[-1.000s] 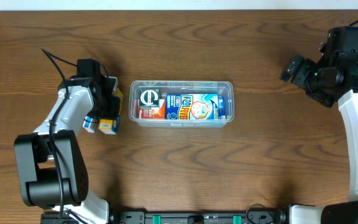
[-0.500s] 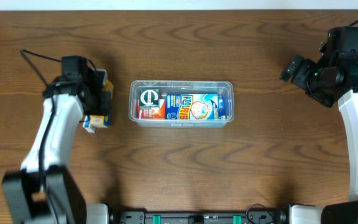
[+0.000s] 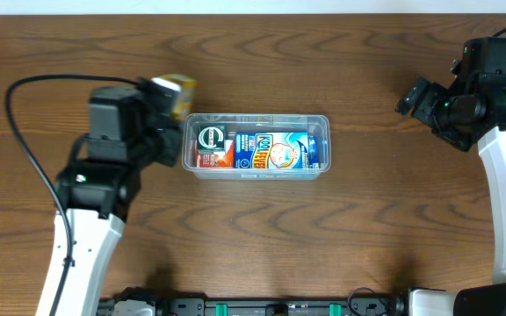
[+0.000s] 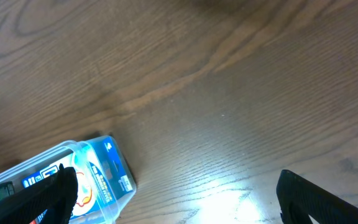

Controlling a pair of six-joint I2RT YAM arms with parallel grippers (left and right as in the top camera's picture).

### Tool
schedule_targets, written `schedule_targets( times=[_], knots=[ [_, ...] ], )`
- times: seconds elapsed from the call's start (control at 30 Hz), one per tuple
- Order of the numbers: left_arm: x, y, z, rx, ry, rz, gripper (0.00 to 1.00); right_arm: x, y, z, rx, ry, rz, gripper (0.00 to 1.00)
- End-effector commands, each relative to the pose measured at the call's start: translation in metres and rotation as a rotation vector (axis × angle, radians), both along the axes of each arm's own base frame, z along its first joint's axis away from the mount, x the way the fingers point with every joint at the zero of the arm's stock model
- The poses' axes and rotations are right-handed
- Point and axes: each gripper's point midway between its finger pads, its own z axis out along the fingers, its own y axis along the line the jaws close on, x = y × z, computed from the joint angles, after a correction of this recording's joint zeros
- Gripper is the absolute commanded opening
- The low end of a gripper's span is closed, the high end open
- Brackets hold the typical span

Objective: Pack container
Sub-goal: 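Carry the yellow box right and lower it into the container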

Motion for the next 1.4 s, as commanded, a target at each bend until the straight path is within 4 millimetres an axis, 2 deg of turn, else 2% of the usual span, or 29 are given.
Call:
schedule_targets(
  times=[0.0, 0.2, 0.4, 0.57, 0.77, 0.87, 1.03, 1.2, 1.23, 1.3, 1.37],
  knots=[
    [-0.002, -0.042, 0.024, -0.001, -0.09, -0.175, 0.33, 0.001, -0.003, 0.002, 0.006, -0.006, -0.019, 0.99],
    [0.001, -0.11, 0.017, 0.075, -0.171, -0.43, 0.33, 0.001, -0.003, 0.002, 0.006, -0.006, -0.019, 0.99],
    [0.004, -0.156, -0.024, 0.22, -0.181, -0.665, 0.34, 0.001, -0.003, 0.003, 0.006, -0.006, -0.019, 0.99],
    [0.012, -0.167, -0.06, 0.343, -0.161, -0.765, 0.33, 0.001, -0.003, 0.003, 0.006, -0.006, -0.019, 0.99],
    [0.029, -0.178, -0.079, 0.373, -0.181, -0.79, 0.35, 0.001, -0.003, 0.003, 0.006, -0.006, -0.019, 0.99],
    [0.036, -0.182, -0.081, 0.376, -0.203, -0.792, 0.35, 0.001, -0.003, 0.002, 0.006, -0.006, -0.019, 0.99],
    [0.047, -0.183, -0.086, 0.405, -0.225, -0.771, 0.53, 0.001, -0.003, 0.003, 0.006, -0.006, -0.019, 0.99],
    [0.049, -0.18, -0.092, 0.42, -0.209, -0.764, 0.62, 0.001, -0.003, 0.003, 0.006, -0.006, -0.019, 0.99],
    [0.049, -0.18, -0.092, 0.42, -0.209, -0.764, 0.68, 0.001, -0.003, 0.003, 0.006, -0.006, -0.019, 0.99],
    [0.049, -0.18, -0.092, 0.42, -0.209, -0.763, 0.98, 0.001, -0.003, 0.003, 0.006, -0.007, -0.019, 0.99],
    [0.048, -0.18, -0.09, 0.403, -0.204, -0.747, 0.98, 0.001, -0.003, 0.003, 0.006, -0.007, -0.019, 0.99]
  ],
)
